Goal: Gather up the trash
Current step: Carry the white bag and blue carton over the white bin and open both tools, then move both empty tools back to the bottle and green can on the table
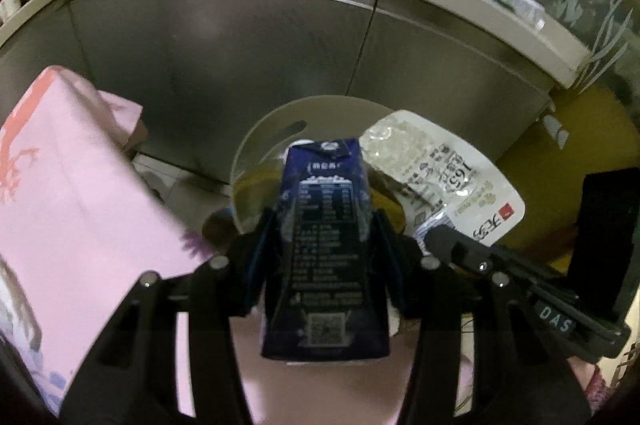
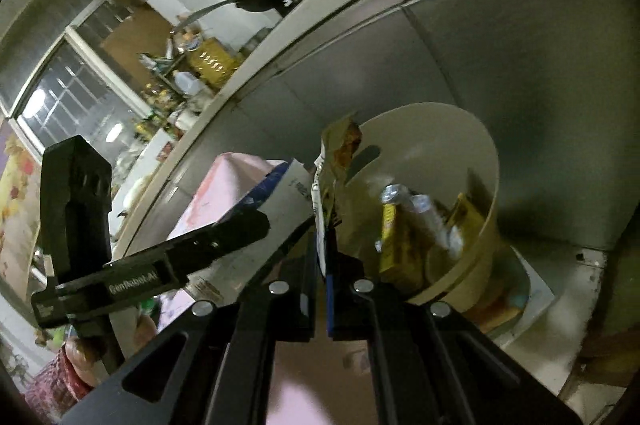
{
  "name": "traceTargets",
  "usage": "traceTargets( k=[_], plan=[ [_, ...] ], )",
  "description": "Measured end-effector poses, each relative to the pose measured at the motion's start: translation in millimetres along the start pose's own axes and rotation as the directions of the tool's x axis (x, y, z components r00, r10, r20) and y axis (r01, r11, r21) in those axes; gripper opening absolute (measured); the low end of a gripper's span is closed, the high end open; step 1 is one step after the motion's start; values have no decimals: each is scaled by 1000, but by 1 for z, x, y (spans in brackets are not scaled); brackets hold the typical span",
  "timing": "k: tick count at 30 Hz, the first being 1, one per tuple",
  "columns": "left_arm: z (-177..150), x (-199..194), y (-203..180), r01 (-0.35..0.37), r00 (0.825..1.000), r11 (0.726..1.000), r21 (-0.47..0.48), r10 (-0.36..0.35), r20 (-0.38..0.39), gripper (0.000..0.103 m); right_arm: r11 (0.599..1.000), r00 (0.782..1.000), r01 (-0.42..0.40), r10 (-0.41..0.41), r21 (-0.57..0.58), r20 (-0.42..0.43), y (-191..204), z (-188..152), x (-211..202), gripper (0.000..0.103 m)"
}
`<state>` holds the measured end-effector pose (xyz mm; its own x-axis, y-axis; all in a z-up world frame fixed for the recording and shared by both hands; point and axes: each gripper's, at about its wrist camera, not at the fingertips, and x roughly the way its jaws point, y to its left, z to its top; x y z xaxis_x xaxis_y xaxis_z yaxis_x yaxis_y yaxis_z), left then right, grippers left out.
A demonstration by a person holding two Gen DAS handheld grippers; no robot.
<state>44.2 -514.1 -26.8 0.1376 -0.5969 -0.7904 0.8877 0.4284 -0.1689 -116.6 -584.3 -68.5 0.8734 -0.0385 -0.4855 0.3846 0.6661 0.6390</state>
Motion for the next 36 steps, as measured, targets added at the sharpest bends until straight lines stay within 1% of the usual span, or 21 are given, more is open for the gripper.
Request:
traceTargets(
  k=[1, 2, 3, 4, 5, 6, 7, 8, 10, 12, 14, 16, 20, 24, 26, 32, 36],
  plan=[
    [1, 5, -2, -8, 1000, 1000, 6, 8, -10, 48, 1000, 1000, 19, -19, 6, -9, -3, 2, 6, 2],
    [2, 11, -3, -19, 1000, 1000, 11, 19, -25, 54, 1000, 1000, 26, -26, 11, -12, -6, 2, 9, 3],
    [3, 16, -4, -42, 998, 999, 13, 42, -38, 67, 999, 1000, 28, -28, 20, -7, -8, 3, 11, 6],
    [4, 17, -3, -64, 997, 998, 6, 64, -32, 70, 999, 999, 33, -33, 34, 5, -11, 2, 12, 12],
    [4, 13, -2, -66, 998, 998, -6, 66, -12, 70, 999, 999, 37, -37, 40, 13, -12, 2, 12, 18],
    [2, 8, 1, -57, 998, 998, -16, 57, 4, 70, 999, 999, 36, -37, 38, 21, -13, -1, 8, 35],
    [0, 1, 3, -50, 999, 998, -24, 50, 17, 70, 999, 998, 38, -39, 36, 42, -12, -4, 5, 48],
    [-1, -4, 5, -53, 998, 998, -29, 53, 23, 70, 999, 997, 40, -42, 35, 60, -11, -5, 2, 50],
    [-7, -21, 9, -50, 998, 998, -43, 52, 46, 71, 998, 995, 48, -51, 36, 89, -10, -8, -5, 50],
    [-18, -40, 14, -46, 995, 997, -58, 51, 81, 71, 999, 992, 35, -39, 39, 117, -5, -16, -16, 50],
    [-31, -56, 16, -48, 993, 997, -62, 55, 104, 71, 1000, 994, 14, -16, 23, 110, 4, -24, -19, 50],
    [-52, -72, 21, -63, 990, 996, -68, 71, 118, 71, 1000, 995, 13, -14, 6, 103, 12, -34, -22, 50],
    [-88, -90, 29, -100, 988, 991, -87, 109, 107, 71, 1000, 998, -19, 17, 19, 57, 21, -50, -23, 50],
    [-123, -109, 41, -141, 982, 983, -116, 153, 107, 71, 999, 999, -39, 39, 12, 23, 34, -60, -24, 50],
    [-138, -121, 46, -167, 977, 978, -127, 181, 115, 71, 999, 999, -50, 50, 8, 7, 43, -64, -24, 50],
    [-175, -150, 66, -212, 962, 961, -177, 237, 135, 71, 996, 996, -85, 83, -38, -39, 74, -79, -25, 50],
    [-204, -169, 84, -241, 952, 944, -227, 275, 136, 71, 993, 993, -100, 95, -67, -71, 93, -88, -22, 50]
  ],
)
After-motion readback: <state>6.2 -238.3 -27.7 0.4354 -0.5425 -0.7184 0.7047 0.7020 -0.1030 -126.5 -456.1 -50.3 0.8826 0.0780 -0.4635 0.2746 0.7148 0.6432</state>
